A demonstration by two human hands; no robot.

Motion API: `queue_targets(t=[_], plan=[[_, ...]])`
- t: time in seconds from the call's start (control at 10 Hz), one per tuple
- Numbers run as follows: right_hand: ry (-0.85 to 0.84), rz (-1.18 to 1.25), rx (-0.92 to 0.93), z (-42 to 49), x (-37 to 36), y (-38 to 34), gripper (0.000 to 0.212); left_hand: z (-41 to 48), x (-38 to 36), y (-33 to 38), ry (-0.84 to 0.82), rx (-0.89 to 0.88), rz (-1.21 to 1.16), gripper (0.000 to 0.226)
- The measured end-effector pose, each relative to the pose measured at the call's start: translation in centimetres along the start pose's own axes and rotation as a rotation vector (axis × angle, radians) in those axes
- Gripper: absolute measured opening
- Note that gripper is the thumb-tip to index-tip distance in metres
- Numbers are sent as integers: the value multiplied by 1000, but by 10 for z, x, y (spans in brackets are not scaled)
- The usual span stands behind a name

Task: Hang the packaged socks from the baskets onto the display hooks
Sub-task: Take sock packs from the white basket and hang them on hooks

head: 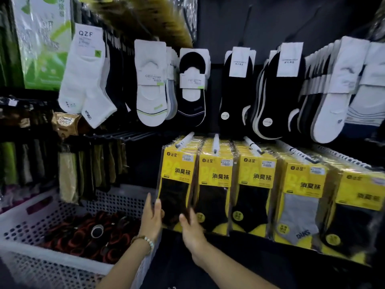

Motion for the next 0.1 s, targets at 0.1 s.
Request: queue_targets(t=[0.1], plan=[[-69,55,-19,-40,9,-3,61,-51,13,-35,35,138,14,61]])
Point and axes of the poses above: each hand's wrist, its own z-axis towards the middle knuckle, its own x-axis out of the back of the hand, y = z × x, the point moved 6 cm from there along z, towards the middle knuckle, and after that the axes turned 3 degrees about z, right-handed, at the moved point
